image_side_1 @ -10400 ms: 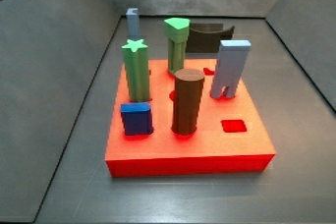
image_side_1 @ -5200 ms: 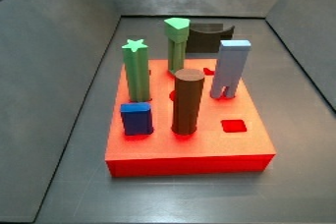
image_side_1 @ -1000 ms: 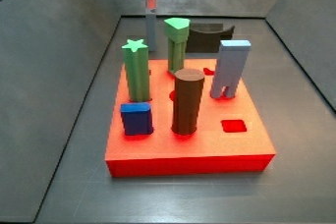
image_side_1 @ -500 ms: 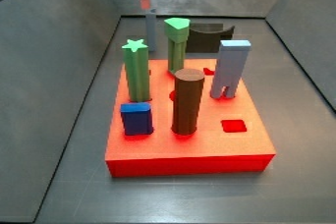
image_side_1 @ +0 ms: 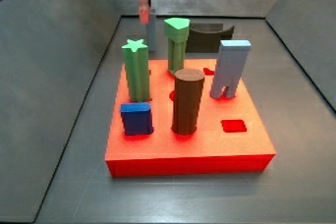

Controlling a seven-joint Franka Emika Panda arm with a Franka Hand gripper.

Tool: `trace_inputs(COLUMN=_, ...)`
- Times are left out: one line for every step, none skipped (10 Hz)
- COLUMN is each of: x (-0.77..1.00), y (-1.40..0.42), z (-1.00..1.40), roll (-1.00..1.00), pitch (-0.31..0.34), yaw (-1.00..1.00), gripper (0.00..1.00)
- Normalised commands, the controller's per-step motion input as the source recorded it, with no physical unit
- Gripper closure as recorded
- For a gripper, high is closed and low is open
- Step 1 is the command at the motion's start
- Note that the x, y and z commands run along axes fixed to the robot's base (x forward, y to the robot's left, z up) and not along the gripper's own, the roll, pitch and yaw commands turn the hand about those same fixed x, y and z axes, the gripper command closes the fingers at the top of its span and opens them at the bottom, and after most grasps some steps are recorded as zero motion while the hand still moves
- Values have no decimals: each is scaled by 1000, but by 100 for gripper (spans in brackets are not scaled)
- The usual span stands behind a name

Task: Pick up the arch object. Move up. Rotate the arch object. Move to above the board. Insert the arch object.
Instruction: Rotate the arch object, then move to above the board.

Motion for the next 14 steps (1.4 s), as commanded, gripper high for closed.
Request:
trace_inputs(x=22, y=8, z=-638, roll=-69, pitch=-46, yaw=-46, gripper=0)
trace_inputs(x=23, y=6, z=-496, roll=-81, pitch=-45, yaw=-40, gripper=0)
trace_inputs(x=27, y=6, z=-405, roll=-89, pitch=-45, yaw=-35, gripper=0)
trace_inputs(x=34, y=8, z=-228, roll=-104, pitch=-43, yaw=-25, gripper=0)
trace_inputs(x=0, y=0, z=0, roll=-114, pitch=-38, yaw=-20, gripper=100)
trace_inputs(x=154, y=-91, z=1000, roll=314, pitch=-258, yaw=-29, gripper=100)
trace_inputs(x=143, y=-91, z=1000, roll=314, pitch=-230, yaw=-27, gripper=100)
trace_inputs(x=129, y=-88, z=1000, roll=315, pitch=-182, yaw=-19, gripper=100)
trace_inputs(x=115, y=-86, z=1000, roll=301, pitch=-87, yaw=-2, gripper=100)
trace_inputs(x=110, y=-85, z=1000, roll=275, pitch=-23, yaw=8, gripper=100)
trace_inputs(x=103, y=-82, z=1000, roll=221, pitch=32, yaw=14, gripper=100)
trace_inputs(x=100, y=-78, z=1000, roll=180, pitch=56, yaw=12, gripper=100)
trace_inputs(x=95, y=-74, z=1000, roll=145, pitch=78, yaw=14, gripper=100)
trace_inputs(x=90, y=-72, z=1000, roll=137, pitch=80, yaw=17, gripper=100)
